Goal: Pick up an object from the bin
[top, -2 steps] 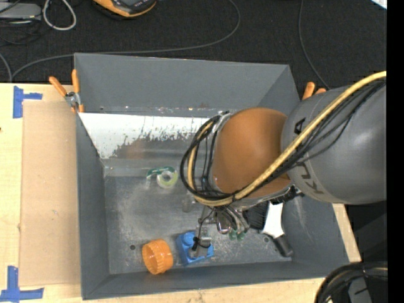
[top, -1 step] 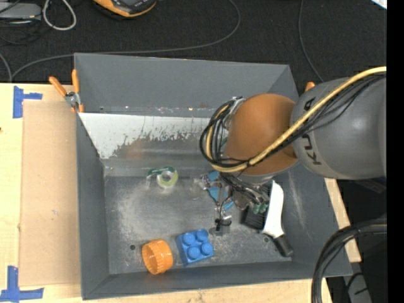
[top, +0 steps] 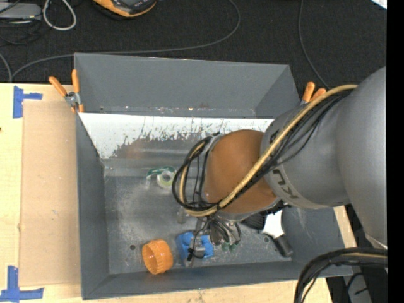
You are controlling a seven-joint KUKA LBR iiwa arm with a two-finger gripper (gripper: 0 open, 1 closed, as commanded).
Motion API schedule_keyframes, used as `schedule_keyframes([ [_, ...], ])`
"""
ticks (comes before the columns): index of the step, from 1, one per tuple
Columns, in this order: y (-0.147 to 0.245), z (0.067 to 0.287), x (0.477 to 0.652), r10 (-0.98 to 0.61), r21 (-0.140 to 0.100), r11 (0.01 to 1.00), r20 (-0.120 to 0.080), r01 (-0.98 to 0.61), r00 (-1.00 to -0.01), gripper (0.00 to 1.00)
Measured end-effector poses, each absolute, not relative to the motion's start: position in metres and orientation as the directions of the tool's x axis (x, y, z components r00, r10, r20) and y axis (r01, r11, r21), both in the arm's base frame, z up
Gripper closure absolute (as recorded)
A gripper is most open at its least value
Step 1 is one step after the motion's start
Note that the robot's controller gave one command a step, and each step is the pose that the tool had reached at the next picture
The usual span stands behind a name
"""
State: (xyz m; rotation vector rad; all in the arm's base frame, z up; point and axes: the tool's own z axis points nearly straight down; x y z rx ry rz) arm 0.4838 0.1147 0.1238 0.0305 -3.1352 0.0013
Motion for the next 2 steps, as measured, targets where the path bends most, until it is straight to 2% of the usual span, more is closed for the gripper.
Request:
schedule_keyframes([
  [1,0.031,0.081,0.492,-0.149,-0.002,0.989,0.005,-0.149,-0.989,0.0],
  [2,0.105,0.089,0.481,-0.009,0.002,1.0,0.011,-0.009,-1.0,0.0],
])
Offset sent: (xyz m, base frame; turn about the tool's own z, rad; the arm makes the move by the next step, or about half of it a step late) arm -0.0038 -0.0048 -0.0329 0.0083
